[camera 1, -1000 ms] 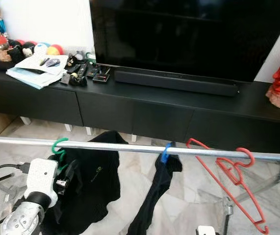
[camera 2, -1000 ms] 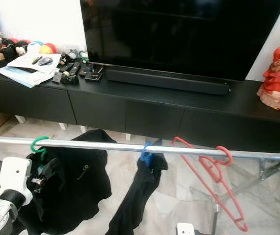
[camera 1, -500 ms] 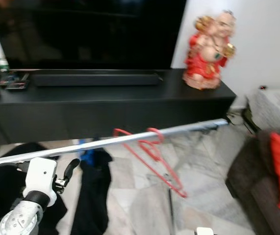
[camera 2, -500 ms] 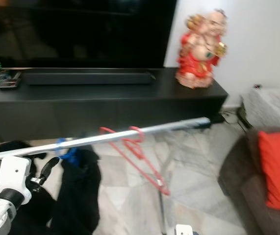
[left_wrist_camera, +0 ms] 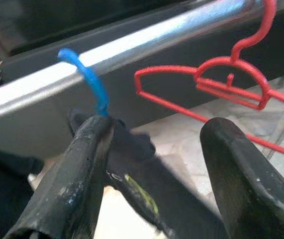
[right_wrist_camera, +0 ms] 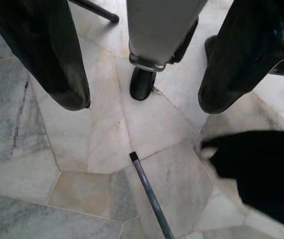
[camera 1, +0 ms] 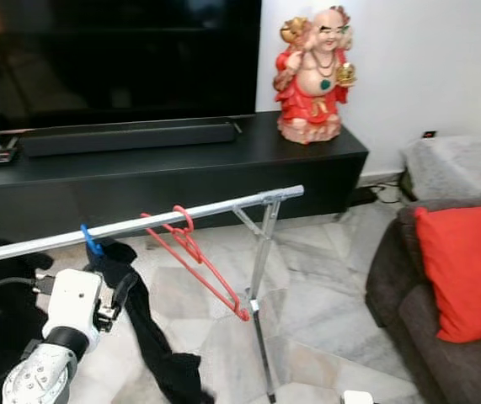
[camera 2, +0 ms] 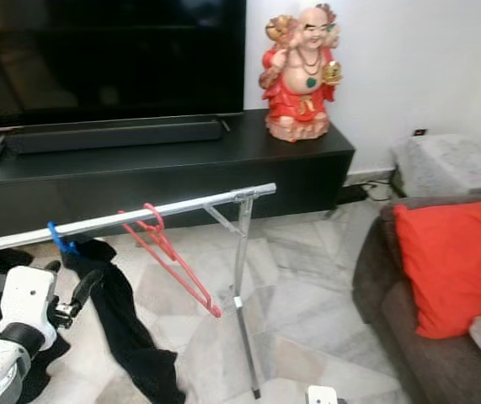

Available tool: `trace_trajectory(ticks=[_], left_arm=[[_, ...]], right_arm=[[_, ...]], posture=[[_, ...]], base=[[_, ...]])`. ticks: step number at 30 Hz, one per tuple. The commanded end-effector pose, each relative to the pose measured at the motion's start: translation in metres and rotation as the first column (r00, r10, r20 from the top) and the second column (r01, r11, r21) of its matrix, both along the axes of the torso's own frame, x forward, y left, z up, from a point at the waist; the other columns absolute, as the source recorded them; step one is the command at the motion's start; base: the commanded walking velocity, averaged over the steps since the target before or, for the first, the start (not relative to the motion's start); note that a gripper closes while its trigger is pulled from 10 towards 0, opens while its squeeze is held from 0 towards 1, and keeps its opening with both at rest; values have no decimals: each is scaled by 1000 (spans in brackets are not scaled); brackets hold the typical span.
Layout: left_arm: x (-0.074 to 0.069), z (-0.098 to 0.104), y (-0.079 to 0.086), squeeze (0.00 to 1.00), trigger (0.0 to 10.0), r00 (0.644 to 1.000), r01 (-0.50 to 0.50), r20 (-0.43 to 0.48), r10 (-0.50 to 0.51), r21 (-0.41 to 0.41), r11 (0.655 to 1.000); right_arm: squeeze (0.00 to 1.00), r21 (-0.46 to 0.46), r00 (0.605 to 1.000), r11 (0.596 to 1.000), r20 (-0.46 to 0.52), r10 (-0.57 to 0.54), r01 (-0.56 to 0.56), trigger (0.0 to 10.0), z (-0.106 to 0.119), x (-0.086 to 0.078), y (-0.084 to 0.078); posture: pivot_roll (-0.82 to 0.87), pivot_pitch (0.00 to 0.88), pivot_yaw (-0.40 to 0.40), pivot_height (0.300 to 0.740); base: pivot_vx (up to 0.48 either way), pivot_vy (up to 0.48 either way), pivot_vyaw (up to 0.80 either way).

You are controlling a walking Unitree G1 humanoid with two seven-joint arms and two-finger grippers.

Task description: Hang hanger

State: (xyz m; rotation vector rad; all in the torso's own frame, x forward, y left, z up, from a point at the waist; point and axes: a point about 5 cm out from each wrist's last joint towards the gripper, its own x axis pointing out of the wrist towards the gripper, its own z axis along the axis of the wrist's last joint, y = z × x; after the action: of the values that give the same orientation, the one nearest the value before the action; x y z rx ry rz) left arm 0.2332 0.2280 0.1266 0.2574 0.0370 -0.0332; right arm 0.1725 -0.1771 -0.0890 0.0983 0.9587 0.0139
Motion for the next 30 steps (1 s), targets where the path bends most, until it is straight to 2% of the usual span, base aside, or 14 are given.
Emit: trace_trajectory(ticks=[1, 5, 6, 7, 8, 9, 11, 17, 18, 19, 20, 22, 27, 30], left_arm=[[1, 2, -1, 0, 10000, 1000, -1, -4, 1, 7, 1000], [3, 9, -7, 0, 10000, 999, 35, 15, -34, -38, 999], [5, 12, -11, 0, 10000, 996, 90, -4, -90, -50, 995], [5, 12, -12, 0, 10000, 994, 105, -15, -106, -47, 993], [8, 8, -12, 0, 10000, 992, 108, -63, -109, -23, 994], [10, 3, -11, 0, 10000, 989, 98, -108, -97, -2, 995], [11, 1, -10, 0, 10000, 989, 94, -119, -93, 1, 996], [25, -18, -12, 0, 10000, 974, 22, -228, -17, 18, 1000], [25, -18, -12, 0, 10000, 974, 22, -228, -17, 18, 1000], [35, -16, -13, 0, 10000, 977, -26, -210, 26, 2, 1000], [35, -16, -13, 0, 10000, 977, -26, -210, 26, 2, 1000], [45, -12, -17, 0, 10000, 981, -46, -188, 43, -11, 999], [65, -7, -26, 0, 10000, 987, -28, -159, 21, -41, 999], [69, -5, -26, 0, 10000, 988, -34, -152, 27, -37, 999]], right_arm=[[0, 1, 1000, 1000, -4, -7, 7, 10000, -1, -2, -1], [0, 4, 1000, 1000, -5, -7, 7, 10000, -1, -2, -1], [0, 5, 1000, 1000, -6, -5, 5, 10000, -1, -2, -1], [0, 5, 1000, 1000, -7, -5, 5, 10000, -1, -2, 0], [0, 5, 1000, 1000, -7, -3, 3, 10000, -1, -2, 0], [0, 6, 1000, 1000, -8, -2, 2, 10000, -1, -2, 0], [0, 7, 1000, 1000, -8, -2, 2, 10000, -1, -2, 1], [0, 6, 1000, 1000, -5, -28, 29, 10000, -1, -2, -1], [0, 6, 1000, 1000, -5, -28, 29, 10000, -1, -2, -1], [0, 1, 1000, 1000, -6, -30, 30, 10000, -1, -2, -2], [0, 1, 1000, 1000, -6, -30, 30, 10000, -1, -2, -2], [0, -1, 999, 999, -6, -34, 34, 10000, -1, -3, -3], [0, -3, 999, 999, -6, -45, 45, 10000, -1, -3, -5], [0, -2, 999, 999, -4, -48, 48, 10000, -1, -3, -5]], posture=[[64, 75, -26, 740], [66, 77, -26, 740], [71, 78, -27, 740], [71, 78, -27, 740], [73, 79, -27, 740], [73, 79, -27, 740], [72, 79, -26, 740], [68, 84, -28, 740], [68, 84, -28, 740], [65, 86, -28, 740], [65, 86, -28, 740], [62, 86, -27, 740], [59, 91, -25, 740], [57, 91, -26, 740]], base=[[0, 0, 0], [0, 0, 0], [0, 0, 0], [0, 0, 0], [0, 0, 0], [0, 0, 0], [0, 0, 0], [0, 0, 0], [0, 0, 0], [0, 0, 0], [0, 0, 0], [0, 0, 0], [0, 0, 0], [0, 0, 0]])
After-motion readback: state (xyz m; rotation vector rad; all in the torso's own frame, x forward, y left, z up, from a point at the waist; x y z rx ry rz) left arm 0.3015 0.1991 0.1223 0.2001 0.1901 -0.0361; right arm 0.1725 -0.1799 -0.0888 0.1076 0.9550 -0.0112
